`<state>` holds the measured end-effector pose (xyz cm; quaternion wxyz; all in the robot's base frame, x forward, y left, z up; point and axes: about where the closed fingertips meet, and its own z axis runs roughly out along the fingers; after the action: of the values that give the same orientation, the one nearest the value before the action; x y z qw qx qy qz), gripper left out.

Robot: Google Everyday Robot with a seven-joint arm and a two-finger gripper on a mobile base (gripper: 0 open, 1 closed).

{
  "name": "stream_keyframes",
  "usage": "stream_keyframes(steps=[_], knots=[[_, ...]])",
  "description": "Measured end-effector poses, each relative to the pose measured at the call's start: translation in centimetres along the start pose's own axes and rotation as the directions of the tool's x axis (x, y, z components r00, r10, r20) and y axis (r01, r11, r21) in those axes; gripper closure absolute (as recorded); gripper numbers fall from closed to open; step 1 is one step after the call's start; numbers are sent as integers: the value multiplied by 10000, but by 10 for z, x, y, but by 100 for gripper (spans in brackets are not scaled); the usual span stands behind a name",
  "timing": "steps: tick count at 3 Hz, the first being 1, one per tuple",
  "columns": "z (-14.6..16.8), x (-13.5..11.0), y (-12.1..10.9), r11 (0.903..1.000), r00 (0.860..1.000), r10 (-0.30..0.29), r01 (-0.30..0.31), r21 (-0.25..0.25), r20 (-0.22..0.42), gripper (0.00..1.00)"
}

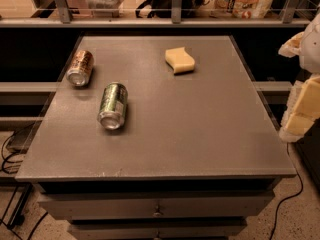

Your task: Pick sponge

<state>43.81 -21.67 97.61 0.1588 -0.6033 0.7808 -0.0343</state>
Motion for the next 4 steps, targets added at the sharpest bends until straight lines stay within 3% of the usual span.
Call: stream_keyframes(steps=[1,2,3,4], knots=[[0,0,-1,10000,10000,39,-39,37,38,0],[-7,8,-12,9962,9960,637,-672,555,634,0],[-8,10,-37,9847,9740,1201,-1415,1017,1920,0],[2,-2,-70,9762,9319,1459,-1900,1042,3320,0]])
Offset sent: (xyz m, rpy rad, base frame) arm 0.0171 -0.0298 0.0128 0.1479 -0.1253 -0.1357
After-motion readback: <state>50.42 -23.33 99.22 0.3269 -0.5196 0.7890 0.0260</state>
